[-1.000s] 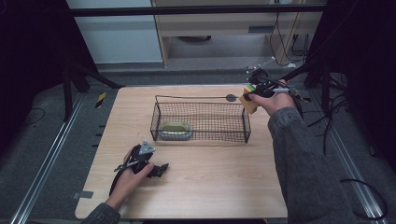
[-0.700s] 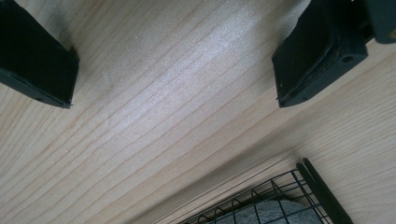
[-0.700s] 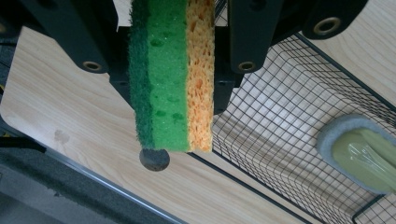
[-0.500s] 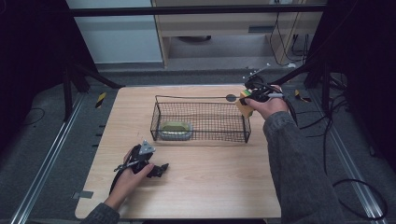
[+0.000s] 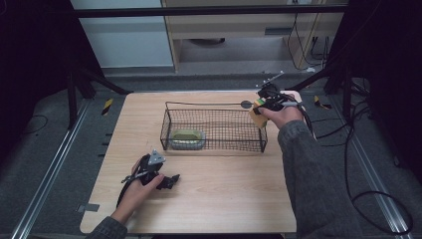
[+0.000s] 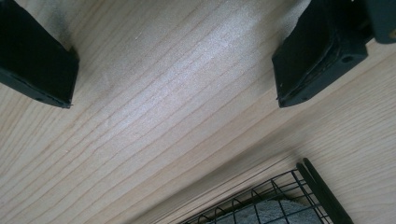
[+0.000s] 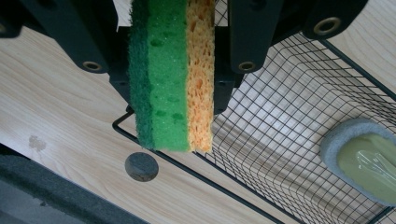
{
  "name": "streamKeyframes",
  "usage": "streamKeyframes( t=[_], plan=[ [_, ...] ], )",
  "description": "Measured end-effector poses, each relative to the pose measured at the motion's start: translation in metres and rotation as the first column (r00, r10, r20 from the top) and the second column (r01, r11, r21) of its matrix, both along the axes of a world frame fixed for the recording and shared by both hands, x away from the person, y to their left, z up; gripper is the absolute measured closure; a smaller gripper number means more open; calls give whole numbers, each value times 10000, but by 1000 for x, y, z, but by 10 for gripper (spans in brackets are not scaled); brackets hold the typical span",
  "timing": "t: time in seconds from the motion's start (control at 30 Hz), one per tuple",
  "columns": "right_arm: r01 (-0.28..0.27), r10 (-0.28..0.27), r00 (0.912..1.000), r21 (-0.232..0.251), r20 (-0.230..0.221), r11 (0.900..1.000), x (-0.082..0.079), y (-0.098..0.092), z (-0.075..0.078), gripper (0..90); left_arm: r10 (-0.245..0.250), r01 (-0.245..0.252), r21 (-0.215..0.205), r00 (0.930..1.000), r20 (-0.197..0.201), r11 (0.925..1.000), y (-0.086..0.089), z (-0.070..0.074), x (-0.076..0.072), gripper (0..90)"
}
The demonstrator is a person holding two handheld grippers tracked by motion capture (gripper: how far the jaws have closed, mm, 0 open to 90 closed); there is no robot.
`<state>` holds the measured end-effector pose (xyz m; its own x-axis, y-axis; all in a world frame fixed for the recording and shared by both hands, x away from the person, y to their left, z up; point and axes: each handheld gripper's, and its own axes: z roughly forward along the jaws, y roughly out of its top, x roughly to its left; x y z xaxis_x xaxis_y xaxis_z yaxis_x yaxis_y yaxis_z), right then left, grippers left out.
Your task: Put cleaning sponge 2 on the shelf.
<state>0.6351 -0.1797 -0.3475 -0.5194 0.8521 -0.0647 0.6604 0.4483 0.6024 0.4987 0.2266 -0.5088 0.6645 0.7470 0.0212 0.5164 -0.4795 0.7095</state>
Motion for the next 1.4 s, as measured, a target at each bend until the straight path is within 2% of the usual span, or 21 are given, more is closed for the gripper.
streamKeyframes(
  t=[0.7,1.4],
  plan=[
    [19,-22,9997,-132,-254,9999,17,4,-25,644,-58,58,5,10000,0,10000,0,0,0,0],
    [30,-46,9991,-385,-412,9993,23,8,-38,643,-71,71,-9,10000,10,10000,0,0,1,0]
  ],
)
